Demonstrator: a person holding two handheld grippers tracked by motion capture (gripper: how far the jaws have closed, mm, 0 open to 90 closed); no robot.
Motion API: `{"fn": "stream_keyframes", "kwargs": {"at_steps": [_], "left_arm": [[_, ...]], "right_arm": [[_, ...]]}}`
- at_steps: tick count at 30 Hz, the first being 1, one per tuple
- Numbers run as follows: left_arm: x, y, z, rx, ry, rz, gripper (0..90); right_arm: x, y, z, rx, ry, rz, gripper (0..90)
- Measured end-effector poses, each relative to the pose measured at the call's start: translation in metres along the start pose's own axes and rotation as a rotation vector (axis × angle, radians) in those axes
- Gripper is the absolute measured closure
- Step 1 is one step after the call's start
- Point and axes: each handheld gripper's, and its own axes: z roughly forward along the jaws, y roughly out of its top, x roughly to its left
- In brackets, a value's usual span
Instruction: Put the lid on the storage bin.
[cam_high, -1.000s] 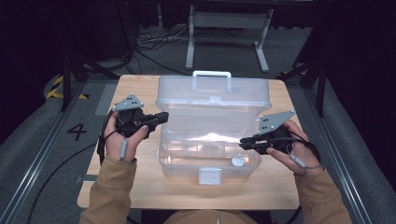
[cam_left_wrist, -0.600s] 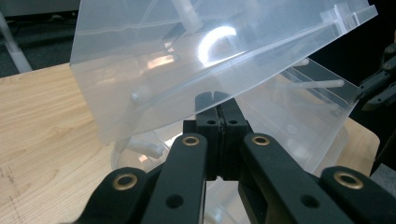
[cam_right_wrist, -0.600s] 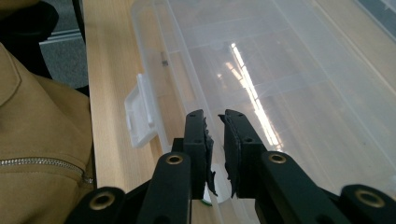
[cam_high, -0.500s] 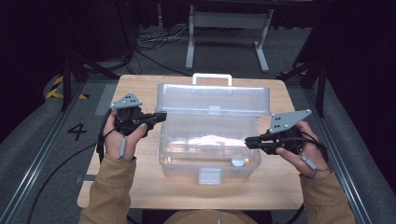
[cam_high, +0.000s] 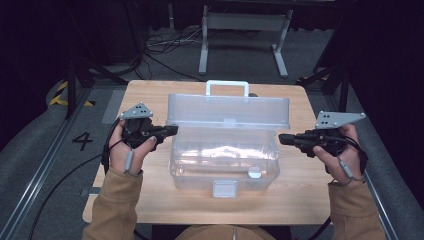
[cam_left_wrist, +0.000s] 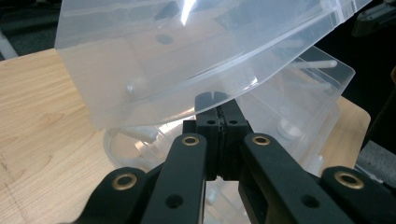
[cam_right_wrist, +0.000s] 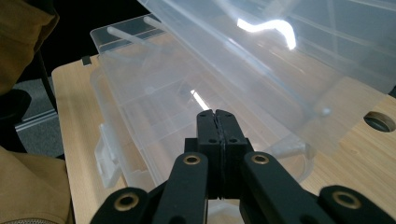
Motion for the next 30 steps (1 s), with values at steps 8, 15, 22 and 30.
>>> {"fn": "stream_keyframes", "kwargs": {"at_steps": [8,15,22,30], "left_arm": [[-0.0024,-0.0018,-0.0013,0.041,-0.027,0.004,89.4],[-0.0029,-0.0031,-0.0008,0.074,-0.042,0.014,89.1],[-0.0039,-0.0039,-0.0011,0.094,-0.074,0.006,85.8],[-0.0037,-0.0054,-0.0036,0.13,-0.096,-0.001,84.1]], "right_arm": [[-0.0082,-0.0049,-0.0003,0.016,0.021,0.043,90.0],[-0.0095,-0.006,0.0007,0.039,0.029,0.051,90.0],[-0.0106,-0.0068,0.0011,0.051,0.03,0.063,90.0],[-0.0111,-0.0075,0.0018,0.073,0.039,0.064,90.0]]}}
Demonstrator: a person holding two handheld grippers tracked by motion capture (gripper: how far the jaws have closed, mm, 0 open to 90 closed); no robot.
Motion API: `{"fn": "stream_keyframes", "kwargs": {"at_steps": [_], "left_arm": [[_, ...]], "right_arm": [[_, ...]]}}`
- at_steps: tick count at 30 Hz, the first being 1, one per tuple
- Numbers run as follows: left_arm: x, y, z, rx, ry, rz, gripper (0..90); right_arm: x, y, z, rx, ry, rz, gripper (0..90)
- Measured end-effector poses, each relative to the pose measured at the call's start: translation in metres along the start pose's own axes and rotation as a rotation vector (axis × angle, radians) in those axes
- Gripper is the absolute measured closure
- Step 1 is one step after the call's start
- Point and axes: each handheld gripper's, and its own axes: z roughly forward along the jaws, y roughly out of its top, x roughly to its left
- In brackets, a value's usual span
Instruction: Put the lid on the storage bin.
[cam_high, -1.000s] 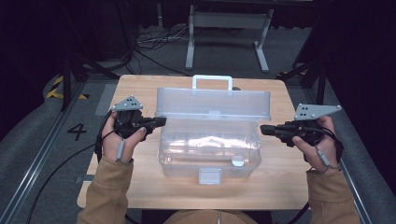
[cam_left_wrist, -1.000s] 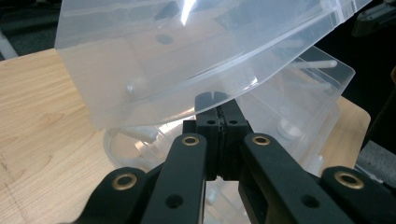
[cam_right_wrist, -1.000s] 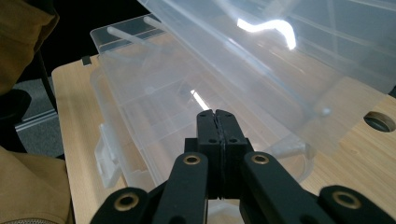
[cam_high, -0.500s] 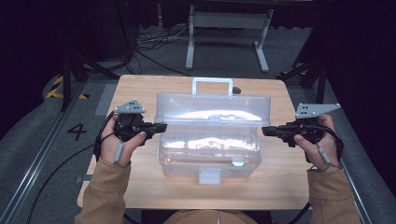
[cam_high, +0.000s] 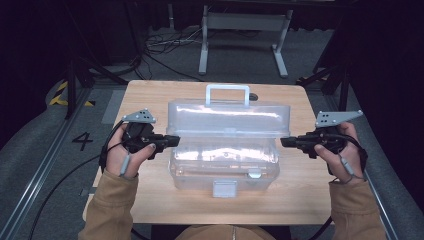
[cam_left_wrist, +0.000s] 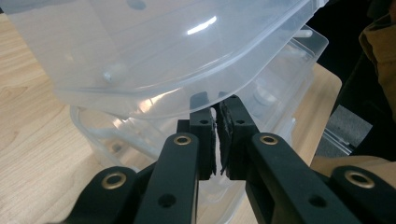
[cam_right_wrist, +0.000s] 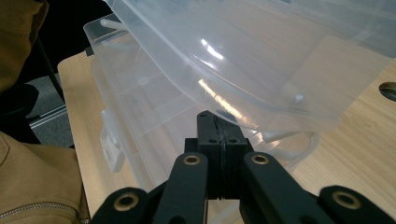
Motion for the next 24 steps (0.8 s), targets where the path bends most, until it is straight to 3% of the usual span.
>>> {"fn": "stream_keyframes", "kwargs": {"at_steps": [7,16,24], "left_arm": [[0.002,-0.004,-0.006,0.056,-0.012,0.007,78.3],[0.009,-0.01,-0.014,0.073,0.0,-0.012,73.4],[0.021,-0.015,-0.016,0.069,0.016,-0.052,68.5]], "right_arm": [[0.001,0.0,0.001,0.025,0.013,0.0,90.0],[0.001,-0.001,0.002,0.064,0.026,0.0,90.0],[0.003,-0.001,0.003,0.109,0.035,-0.005,90.0]]}}
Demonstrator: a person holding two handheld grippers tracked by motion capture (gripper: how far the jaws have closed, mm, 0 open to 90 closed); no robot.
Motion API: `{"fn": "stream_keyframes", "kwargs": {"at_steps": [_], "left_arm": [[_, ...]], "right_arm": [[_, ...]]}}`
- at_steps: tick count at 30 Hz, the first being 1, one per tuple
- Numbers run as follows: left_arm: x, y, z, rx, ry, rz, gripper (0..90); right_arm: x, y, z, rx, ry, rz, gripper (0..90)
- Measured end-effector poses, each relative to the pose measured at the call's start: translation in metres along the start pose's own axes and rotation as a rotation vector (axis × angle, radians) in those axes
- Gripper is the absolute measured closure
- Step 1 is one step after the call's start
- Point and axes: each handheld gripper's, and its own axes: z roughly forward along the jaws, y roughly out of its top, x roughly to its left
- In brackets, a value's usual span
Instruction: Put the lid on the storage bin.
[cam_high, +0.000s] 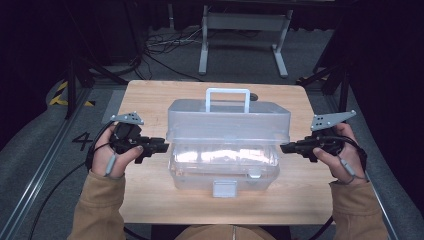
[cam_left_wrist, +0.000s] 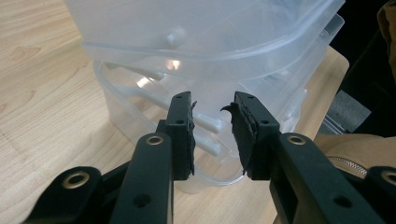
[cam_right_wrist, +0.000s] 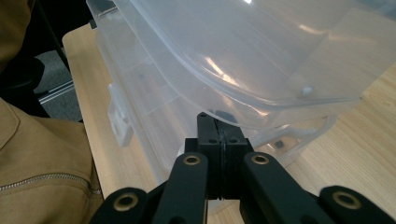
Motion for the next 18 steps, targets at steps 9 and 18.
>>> {"fn": "stream_keyframes", "kwargs": {"at_steps": [9,18], "left_arm": [[0.015,-0.006,0.003,-0.021,0.055,-0.024,60.9],[0.022,-0.009,0.006,-0.018,0.087,-0.035,58.8]], "right_arm": [[0.001,-0.001,0.002,0.055,0.01,-0.012,90.0],[0.003,-0.002,0.005,0.111,0.026,-0.026,90.0]]}}
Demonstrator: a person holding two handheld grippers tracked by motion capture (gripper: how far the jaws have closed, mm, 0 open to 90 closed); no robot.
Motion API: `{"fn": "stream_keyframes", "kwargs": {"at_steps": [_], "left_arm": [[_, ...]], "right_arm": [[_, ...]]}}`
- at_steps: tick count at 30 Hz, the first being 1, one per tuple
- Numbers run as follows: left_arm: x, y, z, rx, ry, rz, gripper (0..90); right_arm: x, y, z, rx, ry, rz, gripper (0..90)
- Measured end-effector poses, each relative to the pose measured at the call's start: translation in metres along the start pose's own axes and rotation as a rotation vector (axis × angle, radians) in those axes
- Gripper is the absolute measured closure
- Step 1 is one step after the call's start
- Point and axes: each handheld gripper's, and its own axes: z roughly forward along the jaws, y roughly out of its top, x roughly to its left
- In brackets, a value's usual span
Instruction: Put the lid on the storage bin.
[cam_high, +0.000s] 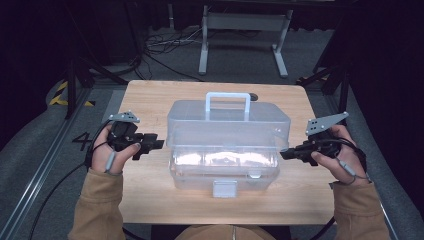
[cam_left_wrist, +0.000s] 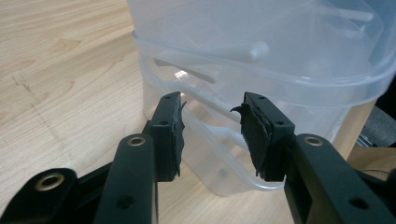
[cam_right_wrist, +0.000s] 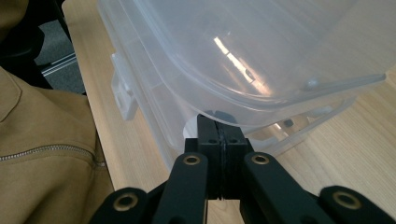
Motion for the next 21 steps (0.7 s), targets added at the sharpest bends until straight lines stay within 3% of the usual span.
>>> {"fn": "stream_keyframes", "kwargs": {"at_steps": [21], "left_arm": [[-0.0005,-0.0002,0.0044,0.017,0.01,0.012,57.9]], "right_arm": [[0.0013,-0.0028,0.0093,0.109,0.029,-0.024,90.0]]}}
